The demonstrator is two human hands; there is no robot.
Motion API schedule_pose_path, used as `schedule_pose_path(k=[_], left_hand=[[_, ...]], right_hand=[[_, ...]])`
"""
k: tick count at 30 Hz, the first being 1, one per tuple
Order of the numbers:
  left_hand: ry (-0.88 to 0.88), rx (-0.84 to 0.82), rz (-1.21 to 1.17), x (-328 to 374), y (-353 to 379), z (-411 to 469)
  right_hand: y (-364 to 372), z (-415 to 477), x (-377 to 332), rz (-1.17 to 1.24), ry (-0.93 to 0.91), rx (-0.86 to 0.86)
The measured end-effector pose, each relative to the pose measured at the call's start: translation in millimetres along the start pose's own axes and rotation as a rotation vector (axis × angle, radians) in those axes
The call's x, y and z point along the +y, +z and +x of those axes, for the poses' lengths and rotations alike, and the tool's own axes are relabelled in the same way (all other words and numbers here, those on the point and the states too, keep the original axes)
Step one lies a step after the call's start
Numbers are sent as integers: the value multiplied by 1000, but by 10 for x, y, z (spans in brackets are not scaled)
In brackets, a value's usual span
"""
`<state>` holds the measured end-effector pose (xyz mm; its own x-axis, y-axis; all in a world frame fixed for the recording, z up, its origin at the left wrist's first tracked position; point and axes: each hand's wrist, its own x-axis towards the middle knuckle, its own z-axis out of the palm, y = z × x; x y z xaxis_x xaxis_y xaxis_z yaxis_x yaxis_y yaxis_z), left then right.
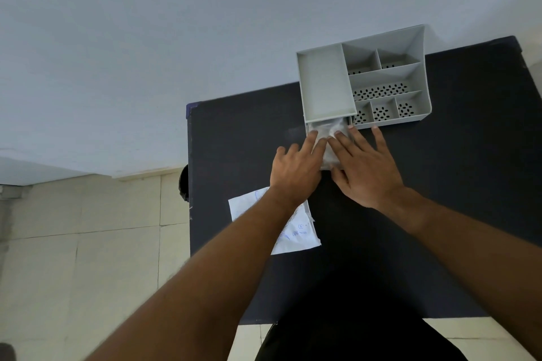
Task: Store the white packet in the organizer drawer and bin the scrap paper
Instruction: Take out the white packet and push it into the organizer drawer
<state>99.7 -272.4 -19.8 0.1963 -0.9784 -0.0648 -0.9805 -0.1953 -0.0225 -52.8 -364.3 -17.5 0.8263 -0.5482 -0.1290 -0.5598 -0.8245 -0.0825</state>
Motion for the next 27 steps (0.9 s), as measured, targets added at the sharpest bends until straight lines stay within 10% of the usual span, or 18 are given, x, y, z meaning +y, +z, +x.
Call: schedule_pose_path(k=[13,27], left_hand=[[35,-229,-55,5,-48,-58],[-8,-90,4,-1,-86,-6]], right_hand=[[101,-216,-124,25,30,88],[24,-10,-144,-119,39,-69]])
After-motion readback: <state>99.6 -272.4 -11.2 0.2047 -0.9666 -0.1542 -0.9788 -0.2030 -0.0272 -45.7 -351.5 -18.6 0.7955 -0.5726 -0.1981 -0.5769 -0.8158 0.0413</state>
